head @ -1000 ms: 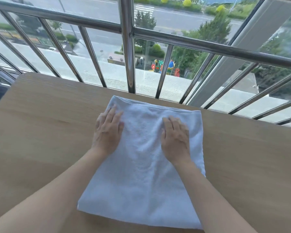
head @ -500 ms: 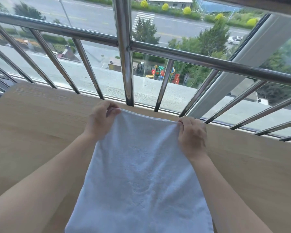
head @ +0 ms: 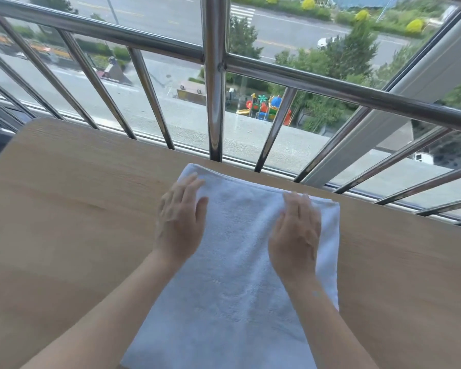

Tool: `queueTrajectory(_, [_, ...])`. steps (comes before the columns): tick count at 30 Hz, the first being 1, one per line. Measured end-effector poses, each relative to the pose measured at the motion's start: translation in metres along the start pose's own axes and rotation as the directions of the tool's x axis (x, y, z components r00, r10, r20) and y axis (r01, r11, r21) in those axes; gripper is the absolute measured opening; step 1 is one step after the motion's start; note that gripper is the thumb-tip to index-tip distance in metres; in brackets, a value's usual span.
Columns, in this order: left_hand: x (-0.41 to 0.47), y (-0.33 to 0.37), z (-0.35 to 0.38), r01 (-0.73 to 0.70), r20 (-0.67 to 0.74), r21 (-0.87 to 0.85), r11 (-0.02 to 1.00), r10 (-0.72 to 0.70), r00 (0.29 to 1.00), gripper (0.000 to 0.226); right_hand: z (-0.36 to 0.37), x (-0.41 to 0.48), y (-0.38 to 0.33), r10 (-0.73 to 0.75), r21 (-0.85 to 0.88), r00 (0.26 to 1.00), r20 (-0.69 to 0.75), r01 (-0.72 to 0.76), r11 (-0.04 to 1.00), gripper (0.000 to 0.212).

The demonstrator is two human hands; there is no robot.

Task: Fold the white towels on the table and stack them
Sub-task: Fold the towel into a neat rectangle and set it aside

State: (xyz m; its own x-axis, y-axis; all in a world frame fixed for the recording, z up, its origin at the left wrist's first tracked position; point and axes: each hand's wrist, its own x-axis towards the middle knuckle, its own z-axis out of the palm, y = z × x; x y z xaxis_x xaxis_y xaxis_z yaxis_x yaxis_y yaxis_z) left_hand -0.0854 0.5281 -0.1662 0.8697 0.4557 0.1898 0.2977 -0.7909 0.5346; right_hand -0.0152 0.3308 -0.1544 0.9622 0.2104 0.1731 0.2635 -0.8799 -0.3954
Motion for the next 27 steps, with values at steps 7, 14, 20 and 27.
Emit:
queueTrajectory(7, [-0.144,0.007,-0.007,-0.19,0.265,0.17,0.967,0.141,0.954,0.053,0.009,-0.144,-0.013,-0.312,0.019,0.91,0.274,0.319,0.948,0.054])
queueTrajectory(14, [-0.145,0.002,-0.001,-0.235,0.368,0.259,0.937,0.129,0.921,0.064,0.008,-0.059,0.048,-0.284,-0.064,0.88,0.381,0.332,0.941,0.064])
queueTrajectory(20, [-0.144,0.006,-0.004,-0.232,0.355,0.289,0.929,0.121,0.927,0.065,-0.008,0.01,0.094,0.183,-0.228,0.891,0.415,-0.093,0.969,0.061])
queueTrajectory(27, [-0.139,0.012,-0.009,-0.229,0.413,0.242,0.943,0.114,0.904,0.062,-0.014,-0.122,0.004,0.001,-0.04,0.963,0.271,0.01,0.999,0.059])
